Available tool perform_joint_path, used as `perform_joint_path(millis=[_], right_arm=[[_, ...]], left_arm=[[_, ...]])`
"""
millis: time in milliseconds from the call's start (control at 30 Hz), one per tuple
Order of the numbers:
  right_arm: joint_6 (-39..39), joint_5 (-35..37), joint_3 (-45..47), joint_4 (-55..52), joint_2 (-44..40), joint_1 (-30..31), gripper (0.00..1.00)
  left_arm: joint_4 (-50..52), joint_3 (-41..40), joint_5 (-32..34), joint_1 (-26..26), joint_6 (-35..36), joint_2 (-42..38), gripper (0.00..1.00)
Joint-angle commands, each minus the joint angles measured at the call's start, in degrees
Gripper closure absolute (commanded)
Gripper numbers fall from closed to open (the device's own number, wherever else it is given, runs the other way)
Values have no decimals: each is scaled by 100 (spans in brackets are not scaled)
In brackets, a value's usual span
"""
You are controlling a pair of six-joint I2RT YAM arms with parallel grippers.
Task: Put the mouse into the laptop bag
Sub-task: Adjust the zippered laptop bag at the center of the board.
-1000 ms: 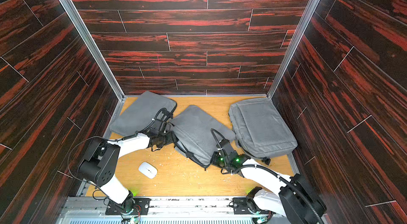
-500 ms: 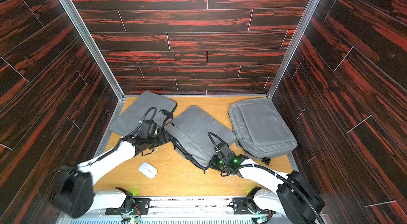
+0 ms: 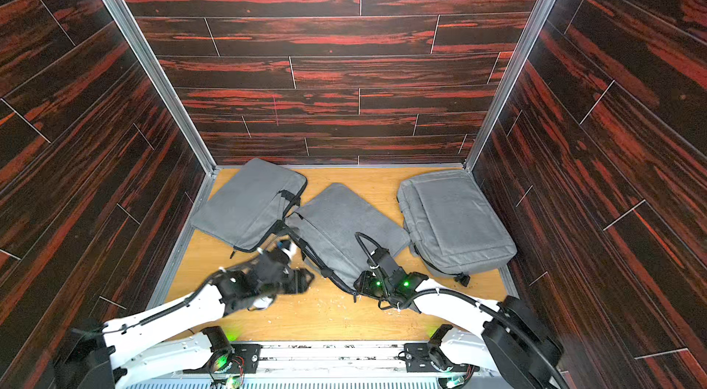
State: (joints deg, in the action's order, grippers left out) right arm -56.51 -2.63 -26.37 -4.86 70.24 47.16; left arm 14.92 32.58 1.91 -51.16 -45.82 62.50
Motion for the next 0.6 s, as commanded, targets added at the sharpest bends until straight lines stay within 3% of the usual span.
perform_joint_path(millis=[0, 300, 567], right_arm=[[-180, 10, 16, 143, 220, 56, 57], [-291, 128, 10, 57, 453, 66, 59], [-433, -76, -26, 409, 777, 66, 81]], left_arm=[[-273, 300, 496, -548, -230, 477, 26], [-385, 1426, 624, -1569, -41, 2100, 26], [-273, 1861, 773, -1818, 173, 2775, 31]])
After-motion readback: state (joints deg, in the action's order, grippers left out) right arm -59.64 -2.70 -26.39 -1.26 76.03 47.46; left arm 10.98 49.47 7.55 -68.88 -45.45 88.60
